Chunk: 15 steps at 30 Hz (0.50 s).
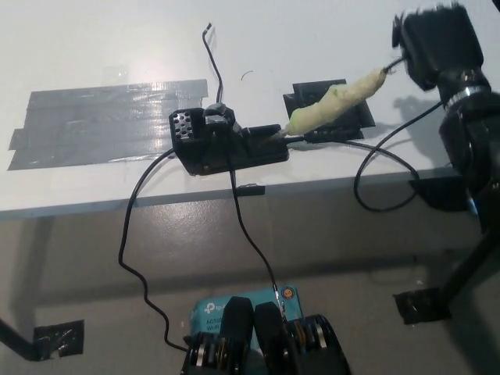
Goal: The robot uses its right hand to grab the soldering gun kept on the middle of the table and pulls it out of its base and keep it on the right side of the base
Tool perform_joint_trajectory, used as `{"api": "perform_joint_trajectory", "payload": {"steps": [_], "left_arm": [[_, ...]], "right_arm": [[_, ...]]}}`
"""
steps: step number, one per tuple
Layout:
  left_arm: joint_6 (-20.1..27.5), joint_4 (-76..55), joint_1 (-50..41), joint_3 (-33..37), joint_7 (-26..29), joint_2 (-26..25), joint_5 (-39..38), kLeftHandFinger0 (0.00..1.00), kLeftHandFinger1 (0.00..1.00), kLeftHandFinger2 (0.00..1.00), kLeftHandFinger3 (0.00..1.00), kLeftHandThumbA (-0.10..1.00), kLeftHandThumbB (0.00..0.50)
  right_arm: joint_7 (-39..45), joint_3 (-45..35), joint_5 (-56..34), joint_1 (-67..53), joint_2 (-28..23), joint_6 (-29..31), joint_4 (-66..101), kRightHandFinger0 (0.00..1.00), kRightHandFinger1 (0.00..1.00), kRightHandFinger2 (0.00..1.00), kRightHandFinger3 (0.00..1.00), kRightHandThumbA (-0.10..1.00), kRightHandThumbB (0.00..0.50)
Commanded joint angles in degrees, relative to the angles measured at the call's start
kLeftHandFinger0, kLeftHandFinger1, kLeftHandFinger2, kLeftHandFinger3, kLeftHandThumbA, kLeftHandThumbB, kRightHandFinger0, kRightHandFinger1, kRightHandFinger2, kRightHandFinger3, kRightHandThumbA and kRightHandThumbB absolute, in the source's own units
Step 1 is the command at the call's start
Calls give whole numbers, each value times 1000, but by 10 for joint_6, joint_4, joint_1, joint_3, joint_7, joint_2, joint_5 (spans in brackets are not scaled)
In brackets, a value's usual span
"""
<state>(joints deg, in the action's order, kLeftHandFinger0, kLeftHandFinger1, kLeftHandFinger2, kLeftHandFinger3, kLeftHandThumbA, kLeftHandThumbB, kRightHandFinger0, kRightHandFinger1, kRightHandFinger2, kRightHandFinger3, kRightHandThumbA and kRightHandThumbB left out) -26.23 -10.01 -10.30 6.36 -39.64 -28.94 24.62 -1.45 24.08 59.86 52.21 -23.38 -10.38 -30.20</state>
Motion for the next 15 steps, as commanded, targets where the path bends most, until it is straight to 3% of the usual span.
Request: {"api": "perform_joint_trajectory", "payload": {"steps": [1, 2, 3, 4, 5, 7, 8, 10, 11, 12, 13, 14, 15], "left_arm": [[-7, -15, -5, -5, -15, -3, 4, 1000, 1000, 1000, 1000, 710, 141], [-7, -14, -6, -3, -11, -3, 3, 1000, 1000, 1000, 1000, 705, 141], [-7, -14, -7, 1, -5, -4, -1, 1000, 1000, 1000, 1000, 700, 138], [-7, -16, -9, 1, -7, -3, 2, 1000, 1000, 1000, 1000, 707, 132], [-7, -19, -11, 2, -9, -2, 6, 1000, 1000, 1000, 1000, 709, 131], [-7, -20, -13, 0, -12, -1, 4, 1000, 1000, 1000, 1000, 707, 132], [-7, -21, -14, -3, -12, 0, 4, 1000, 1000, 1000, 1000, 698, 133], [-7, -22, -14, -6, -12, -1, 3, 1000, 1000, 1000, 1000, 696, 133], [-7, -19, -13, -7, -10, 0, 4, 1000, 1000, 1000, 1000, 679, 129], [-7, -18, -11, -5, -8, -2, 4, 1000, 1000, 1000, 1000, 673, 132], [-7, -18, -10, -6, -8, -3, 5, 1000, 1000, 1000, 1000, 672, 129], [-7, -17, -10, -6, -11, -2, 4, 1000, 1000, 1000, 1000, 672, 132], [-7, -21, -10, -4, -12, -4, 7, 1000, 1000, 1000, 1000, 686, 130]], "right_arm": [[51, 0, 15, 5, -7, -65, 13, 0, 72, 417, 118, 13, 0], [54, 5, 18, -5, -12, -63, 12, 0, 78, 436, 126, -95, 8], [70, 10, 24, -13, -14, -76, 10, 0, 70, 432, 121, -100, 0], [75, 13, 26, -23, -18, -77, 14, 0, 82, 440, 161, -100, 42], [81, 17, 28, -36, -24, -78, 17, 0, 86, 438, 170, -100, 47], [85, 25, 39, -52, -33, -86, 12, 0, 44, 382, 232, -100, 0], [81, 24, 35, -63, -40, -83, 6, 0, 52, 357, 239, -58, 22], [82, 26, 34, -61, -40, -85, 6, 0, 37, 337, 239, -57, 12], [99, 26, 29, -63, -46, -86, 0, 1, 75, 365, 692, -64, 43], [117, 27, 27, -62, -50, -89, 4, 15, 79, 346, 904, -99, 153], [129, 28, 26, -59, -52, -90, 3, 3, 66, 319, 901, -100, 174], [143, 27, 23, -59, -54, -93, 10, 48, 100, 323, 893, -100, 143], [155, 26, 21, -57, -55, -97, 11, 109, 122, 321, 1000, -100, 106]]}}
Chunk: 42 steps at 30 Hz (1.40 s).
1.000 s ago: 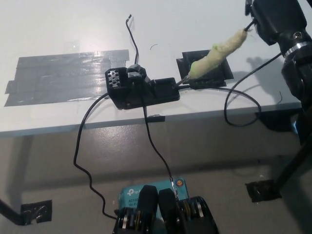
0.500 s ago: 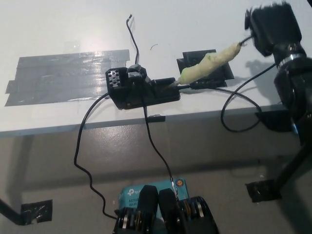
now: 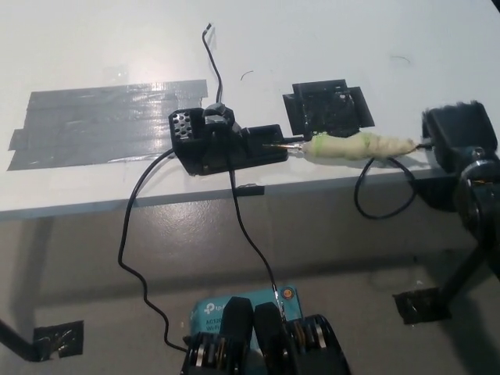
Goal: The robot uses its right hand to grab the soldering gun kept on the middle of the table and pulls it out of its base and keep it on the right side of the base
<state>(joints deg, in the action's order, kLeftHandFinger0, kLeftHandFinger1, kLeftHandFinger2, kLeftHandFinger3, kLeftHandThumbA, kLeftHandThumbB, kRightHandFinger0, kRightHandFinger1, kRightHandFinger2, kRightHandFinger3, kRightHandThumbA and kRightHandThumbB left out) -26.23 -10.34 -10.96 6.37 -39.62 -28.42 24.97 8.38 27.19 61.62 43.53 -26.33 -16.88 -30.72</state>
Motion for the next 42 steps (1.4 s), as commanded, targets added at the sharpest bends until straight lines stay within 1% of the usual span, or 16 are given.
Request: {"api": "perform_joint_trajectory", "payload": {"steps": [1, 3, 4, 5, 6, 7, 14, 25, 27, 29, 32, 34, 37, 39, 40, 42], "left_arm": [[-7, -18, -4, -5, -13, -9, 4, 1000, 1000, 1000, 1000, 694, 134], [-7, -18, -6, -6, -11, -10, 2, 1000, 1000, 1000, 1000, 693, 128], [-7, -17, -6, -7, -10, -9, 1, 1000, 1000, 1000, 1000, 689, 132], [-7, -15, -6, -8, -10, -8, -1, 1000, 1000, 1000, 1000, 686, 132], [-7, -12, -5, -6, -8, -8, -1, 1000, 1000, 1000, 1000, 682, 126], [-7, -12, -6, -10, -9, -6, -2, 1000, 1000, 1000, 1000, 674, 130], [-7, -11, -5, -15, -14, -1, 3, 1000, 1000, 1000, 1000, 660, 149], [-7, -11, -8, -15, -16, 1, 5, 1000, 1000, 1000, 1000, 662, 142], [-7, -14, -7, -12, -15, 0, 6, 1000, 1000, 1000, 1000, 652, 129], [-7, -14, -6, -6, -11, -5, 1, 1000, 1000, 1000, 1000, 641, 111], [-7, -14, -5, -11, -15, -5, 6, 1000, 1000, 1000, 1000, 600, 106], [-7, -14, -3, -10, -19, -7, 3, 1000, 1000, 1000, 1000, 591, 96], [-7, -18, 0, -12, -23, -11, 4, 1000, 1000, 1000, 1000, 595, 112], [-7, -19, 0, -8, -23, -14, 4, 1000, 1000, 1000, 1000, 600, 110], [-7, -22, -1, -5, -22, -17, 2, 1000, 1000, 1000, 1000, 603, 105], [-7, -24, -4, -7, -23, -19, 3, 1000, 1000, 1000, 1000, 604, 102]], "right_arm": [[63, -7, -1, 30, -26, -33, 19, 19, 42, 249, 1000, -100, 98], [83, -10, -15, 39, -20, -32, 14, 0, 0, 181, 1000, -100, 84], [89, -9, -14, 40, -20, -35, 16, 150, 130, 279, 1000, -100, 78], [97, -8, -13, 41, -19, -38, 18, 204, 166, 299, 1000, -100, 78], [103, -6, -10, 41, -20, -38, 23, 728, 754, 771, 1000, -7, 79], [111, -1, -5, 43, -22, -37, 29, 1000, 978, 983, 1000, 82, 64], [93, 18, 29, 55, -20, -33, 38, 1000, 1000, 1000, 1000, 156, 140], [141, 37, 38, 94, -7, -65, 27, 1000, 1000, 1000, 1000, 228, 139], [210, 50, 45, 118, -10, -72, 27, 1000, 1000, 1000, 1000, 256, 233], [263, 61, 41, 140, -13, -69, 25, 1000, 1000, 1000, 1000, 276, 480], [303, 64, 25, 164, -14, -65, 11, 1000, 1000, 1000, 1000, 366, 500], [343, 68, 17, 191, -14, -64, -9, 1000, 1000, 1000, 1000, 502, 500], [393, 53, -6, 214, -14, -91, -23, 1000, 1000, 1000, 1000, 533, 500], [434, 62, -10, 227, -21, -78, -36, 1000, 1000, 1000, 1000, 623, 500], [500, 74, -39, 259, -30, -20, -67, 1000, 1000, 1000, 1000, 770, 500], [575, 53, -83, 280, -21, -54, -99, 1000, 1000, 1000, 1000, 671, 500]]}}
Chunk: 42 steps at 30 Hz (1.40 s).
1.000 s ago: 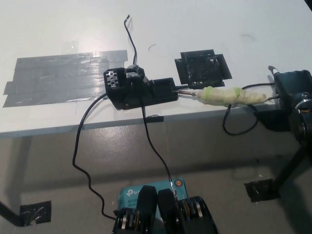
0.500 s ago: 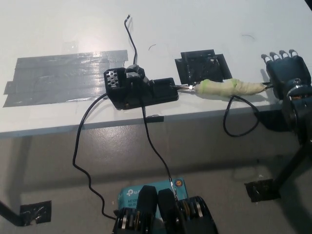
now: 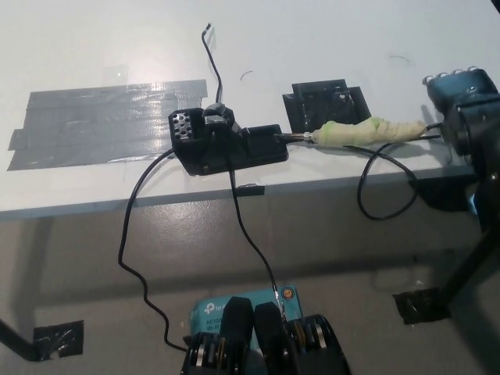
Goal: The robot uses its right hand to grab the soldering gun kept on the middle of the table and pulls it out of its base and keep it on the right side of the base
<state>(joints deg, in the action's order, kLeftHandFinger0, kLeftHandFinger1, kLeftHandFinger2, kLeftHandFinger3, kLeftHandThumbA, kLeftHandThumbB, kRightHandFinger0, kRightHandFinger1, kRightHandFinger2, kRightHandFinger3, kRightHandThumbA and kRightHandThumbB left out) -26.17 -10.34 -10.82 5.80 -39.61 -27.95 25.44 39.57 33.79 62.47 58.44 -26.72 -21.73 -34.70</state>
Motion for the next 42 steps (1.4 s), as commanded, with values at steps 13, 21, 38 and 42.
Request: {"api": "perform_joint_trajectory", "payload": {"steps": [13, 21, 38, 42], "left_arm": [[-8, -26, -8, -4, -25, -23, 0, 1000, 1000, 1000, 1000, 584, 104], [-8, -27, -8, -2, -26, -26, -1, 1000, 1000, 1000, 1000, 584, 94], [-8, -27, -16, -8, -29, -14, 3, 1000, 1000, 1000, 1000, 612, 99], [-8, -23, -14, -13, -22, -16, -6, 1000, 1000, 1000, 1000, 596, 103]], "right_arm": [[313, -183, -249, 166, -26, -52, -144, 1000, 1000, 1000, 1000, 652, 500], [294, -259, -289, 150, -37, -52, -116, 1000, 1000, 1000, 1000, 875, 500], [277, -443, -362, 83, -120, -52, 100, 1000, 1000, 1000, 1000, 674, 467], [332, -655, -418, -54, -108, -52, 331, 1000, 1000, 1000, 1000, 558, 420]]}}
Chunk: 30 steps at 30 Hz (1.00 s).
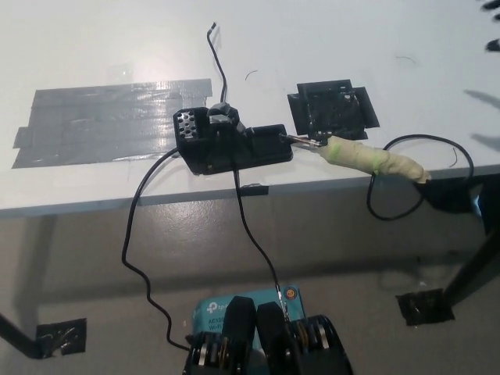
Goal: The robot uses its right hand to grab the soldering gun kept on the middle of the table and pulls it out of its base and keep it on the right side of the base
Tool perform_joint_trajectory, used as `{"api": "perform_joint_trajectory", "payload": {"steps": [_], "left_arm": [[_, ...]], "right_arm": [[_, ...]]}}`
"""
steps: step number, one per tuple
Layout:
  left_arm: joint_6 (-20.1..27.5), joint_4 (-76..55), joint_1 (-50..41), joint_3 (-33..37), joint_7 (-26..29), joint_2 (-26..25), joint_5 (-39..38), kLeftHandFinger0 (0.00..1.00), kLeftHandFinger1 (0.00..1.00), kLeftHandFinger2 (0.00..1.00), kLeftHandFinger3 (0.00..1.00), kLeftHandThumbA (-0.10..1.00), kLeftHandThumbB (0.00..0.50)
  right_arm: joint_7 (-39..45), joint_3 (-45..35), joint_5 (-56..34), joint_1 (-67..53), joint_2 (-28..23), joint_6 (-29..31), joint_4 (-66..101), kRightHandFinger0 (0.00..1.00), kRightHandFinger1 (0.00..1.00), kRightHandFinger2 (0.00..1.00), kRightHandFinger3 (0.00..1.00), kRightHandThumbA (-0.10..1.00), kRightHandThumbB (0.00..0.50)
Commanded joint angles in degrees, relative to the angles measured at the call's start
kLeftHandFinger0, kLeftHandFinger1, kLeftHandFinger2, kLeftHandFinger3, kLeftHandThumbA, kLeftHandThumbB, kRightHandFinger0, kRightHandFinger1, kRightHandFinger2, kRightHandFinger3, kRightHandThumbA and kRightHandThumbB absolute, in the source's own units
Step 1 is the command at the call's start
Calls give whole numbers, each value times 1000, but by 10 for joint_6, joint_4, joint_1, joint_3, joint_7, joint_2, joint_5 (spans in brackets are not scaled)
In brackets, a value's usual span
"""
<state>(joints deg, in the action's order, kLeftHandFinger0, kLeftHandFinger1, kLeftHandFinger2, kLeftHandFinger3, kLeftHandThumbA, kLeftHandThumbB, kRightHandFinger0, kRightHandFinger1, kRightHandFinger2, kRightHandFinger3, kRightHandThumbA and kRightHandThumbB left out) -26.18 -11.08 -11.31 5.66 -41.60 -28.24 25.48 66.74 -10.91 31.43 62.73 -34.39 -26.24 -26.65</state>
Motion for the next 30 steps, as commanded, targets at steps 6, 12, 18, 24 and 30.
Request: {"api": "perform_joint_trajectory", "payload": {"steps": [6, 12, 18, 24, 30], "left_arm": [[-8, -5, -8, -20, 10, -10, -29, 1000, 1000, 1000, 1000, 648, 138], [-3, -1, -13, -24, 27, -8, -43, 1000, 1000, 1000, 1000, 673, 132], [13, 13, -16, -42, 50, 6, -51, 1000, 1000, 1000, 1000, 604, 125], [17, 25, -14, -42, 57, 14, -48, 1000, 1000, 1000, 1000, 611, 132], [21, 17, -18, -47, 63, 9, -56, 1000, 1000, 1000, 1000, 628, 140]], "right_arm": [[-45, -452, -245, -339, 94, -7, 527, 1000, 1000, 1000, 1000, 488, 300], [-140, -509, -313, -554, 218, -7, 619, 1000, 1000, 1000, 1000, 445, 285], [-217, -439, -252, -653, 337, 103, 554, 1000, 1000, 1000, 1000, 386, 247], [-266, -375, -192, -648, 344, 125, 434, 1000, 1000, 1000, 1000, 361, 198], [-279, -273, -114, -694, 281, 179, 359, 1000, 1000, 1000, 1000, 327, 241]]}}
